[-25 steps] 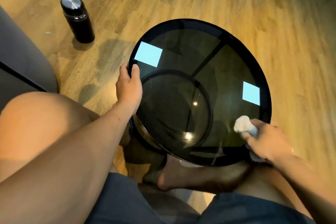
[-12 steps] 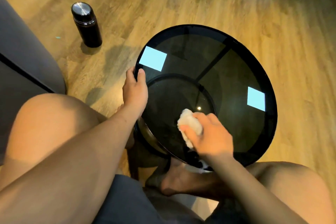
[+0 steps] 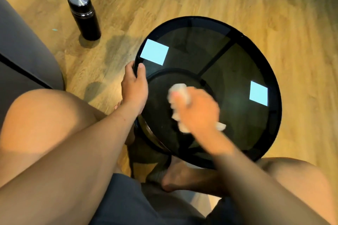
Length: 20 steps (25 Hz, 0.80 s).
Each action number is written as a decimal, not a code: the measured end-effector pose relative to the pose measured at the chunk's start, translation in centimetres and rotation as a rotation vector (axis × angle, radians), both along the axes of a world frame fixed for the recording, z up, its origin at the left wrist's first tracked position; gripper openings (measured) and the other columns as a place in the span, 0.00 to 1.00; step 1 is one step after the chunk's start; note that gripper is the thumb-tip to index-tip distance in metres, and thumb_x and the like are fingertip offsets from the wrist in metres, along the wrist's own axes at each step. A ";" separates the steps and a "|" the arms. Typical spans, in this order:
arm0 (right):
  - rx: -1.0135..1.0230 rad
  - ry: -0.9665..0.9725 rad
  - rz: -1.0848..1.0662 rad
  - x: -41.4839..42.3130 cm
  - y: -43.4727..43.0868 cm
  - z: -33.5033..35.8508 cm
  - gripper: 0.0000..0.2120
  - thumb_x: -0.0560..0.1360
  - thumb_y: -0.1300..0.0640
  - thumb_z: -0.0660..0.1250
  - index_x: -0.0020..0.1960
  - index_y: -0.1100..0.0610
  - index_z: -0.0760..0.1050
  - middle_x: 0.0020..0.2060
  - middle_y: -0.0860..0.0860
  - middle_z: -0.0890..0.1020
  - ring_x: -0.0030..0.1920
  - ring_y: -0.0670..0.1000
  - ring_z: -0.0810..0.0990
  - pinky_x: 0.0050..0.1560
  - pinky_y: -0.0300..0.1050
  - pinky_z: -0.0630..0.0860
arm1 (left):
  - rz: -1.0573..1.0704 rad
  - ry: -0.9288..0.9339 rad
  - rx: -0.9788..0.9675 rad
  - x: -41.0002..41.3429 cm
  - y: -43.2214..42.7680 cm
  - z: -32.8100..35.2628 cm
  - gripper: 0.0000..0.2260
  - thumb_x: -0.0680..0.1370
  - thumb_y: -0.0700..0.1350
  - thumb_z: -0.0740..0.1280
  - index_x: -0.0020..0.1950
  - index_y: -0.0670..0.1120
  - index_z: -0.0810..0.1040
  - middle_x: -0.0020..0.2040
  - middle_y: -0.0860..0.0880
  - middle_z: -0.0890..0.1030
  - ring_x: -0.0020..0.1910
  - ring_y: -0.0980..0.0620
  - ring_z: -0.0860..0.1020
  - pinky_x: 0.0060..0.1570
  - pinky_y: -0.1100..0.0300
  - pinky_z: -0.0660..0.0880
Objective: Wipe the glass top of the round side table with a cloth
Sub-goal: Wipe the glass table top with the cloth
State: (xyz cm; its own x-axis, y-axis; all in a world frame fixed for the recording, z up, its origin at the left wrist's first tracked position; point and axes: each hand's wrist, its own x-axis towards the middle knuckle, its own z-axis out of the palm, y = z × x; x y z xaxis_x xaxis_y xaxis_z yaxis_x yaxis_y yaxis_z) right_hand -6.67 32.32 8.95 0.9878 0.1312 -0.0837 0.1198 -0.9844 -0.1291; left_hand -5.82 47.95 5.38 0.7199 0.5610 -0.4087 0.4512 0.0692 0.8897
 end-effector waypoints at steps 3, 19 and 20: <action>0.166 0.076 0.225 -2.6 5.7 0.5 0.25 0.77 0.33 0.54 0.61 0.48 0.75 0.49 0.49 0.77 0.50 0.51 0.76 0.42 0.45 0.71 | 0.150 0.032 -0.313 0.0 0.7 -0.6 0.35 0.71 0.70 0.60 0.73 0.53 0.69 0.67 0.50 0.76 0.66 0.48 0.74 0.67 0.50 0.69; 0.147 0.049 0.228 0.7 5.5 0.1 0.21 0.78 0.35 0.55 0.60 0.46 0.75 0.47 0.50 0.74 0.48 0.54 0.77 0.41 0.46 0.69 | 0.159 -0.010 -0.125 0.2 0.5 -0.5 0.19 0.85 0.53 0.53 0.71 0.46 0.71 0.63 0.46 0.75 0.65 0.48 0.73 0.58 0.59 0.65; 0.182 0.061 0.254 -0.7 5.5 0.4 0.21 0.77 0.34 0.56 0.60 0.44 0.75 0.47 0.48 0.74 0.49 0.51 0.77 0.41 0.46 0.70 | 0.163 0.001 -0.126 0.2 0.5 -0.5 0.19 0.85 0.54 0.53 0.71 0.46 0.71 0.62 0.46 0.75 0.66 0.46 0.73 0.59 0.58 0.65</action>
State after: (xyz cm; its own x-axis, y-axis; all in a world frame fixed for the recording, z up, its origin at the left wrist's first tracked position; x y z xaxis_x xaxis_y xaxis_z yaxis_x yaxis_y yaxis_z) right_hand -7.37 37.80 9.39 0.9153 0.3917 -0.0941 0.3459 -0.8839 -0.3148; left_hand -5.60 48.41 4.83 0.6233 0.6143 -0.4838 0.4262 0.2518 0.8689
